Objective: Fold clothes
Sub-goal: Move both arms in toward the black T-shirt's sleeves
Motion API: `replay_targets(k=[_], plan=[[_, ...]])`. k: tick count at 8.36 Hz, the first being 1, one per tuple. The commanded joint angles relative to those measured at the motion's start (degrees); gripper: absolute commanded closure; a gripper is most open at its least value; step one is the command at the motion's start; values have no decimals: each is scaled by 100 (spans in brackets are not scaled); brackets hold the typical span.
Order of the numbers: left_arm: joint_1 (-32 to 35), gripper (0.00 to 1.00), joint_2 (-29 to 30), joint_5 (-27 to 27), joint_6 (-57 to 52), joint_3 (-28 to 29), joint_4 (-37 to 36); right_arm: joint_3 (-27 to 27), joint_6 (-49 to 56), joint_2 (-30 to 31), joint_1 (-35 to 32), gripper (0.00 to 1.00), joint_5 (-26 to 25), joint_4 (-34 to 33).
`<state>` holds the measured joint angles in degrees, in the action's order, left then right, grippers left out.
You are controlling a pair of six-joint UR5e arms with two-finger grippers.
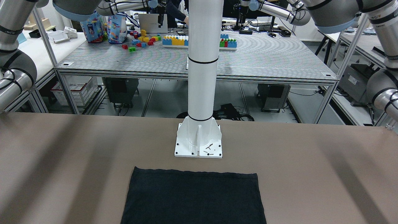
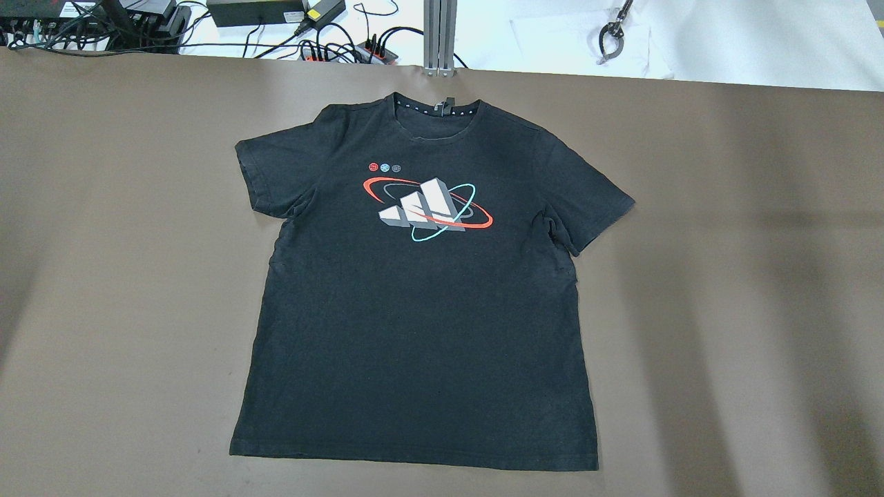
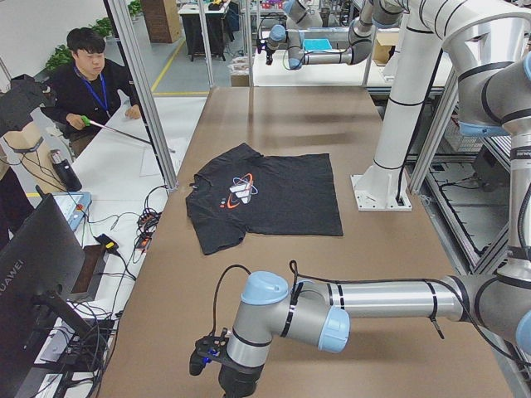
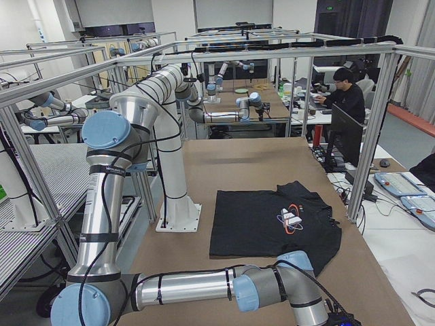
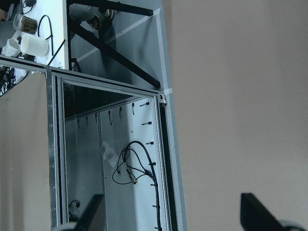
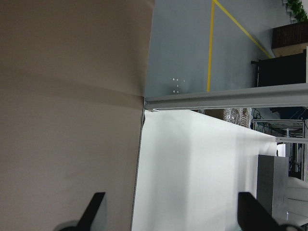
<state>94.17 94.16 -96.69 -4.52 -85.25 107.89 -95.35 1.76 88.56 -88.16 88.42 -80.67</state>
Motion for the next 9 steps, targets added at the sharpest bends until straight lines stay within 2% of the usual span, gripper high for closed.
replay_targets(k=[1, 4, 7, 9], plan=[[-3, 0, 50, 28, -14, 149, 22, -27, 0, 38, 0, 5, 9, 16], [-3, 0, 67, 28, -14, 176, 31, -123, 0, 73, -9, 5, 61, 33], [5, 0, 58, -25, -83, 149, 495, -588, 0, 82, 0, 5, 403, 42], [-21, 0, 207, -25, 3, 141, 479, -712, -18, 65, 18, 5, 614, 77]])
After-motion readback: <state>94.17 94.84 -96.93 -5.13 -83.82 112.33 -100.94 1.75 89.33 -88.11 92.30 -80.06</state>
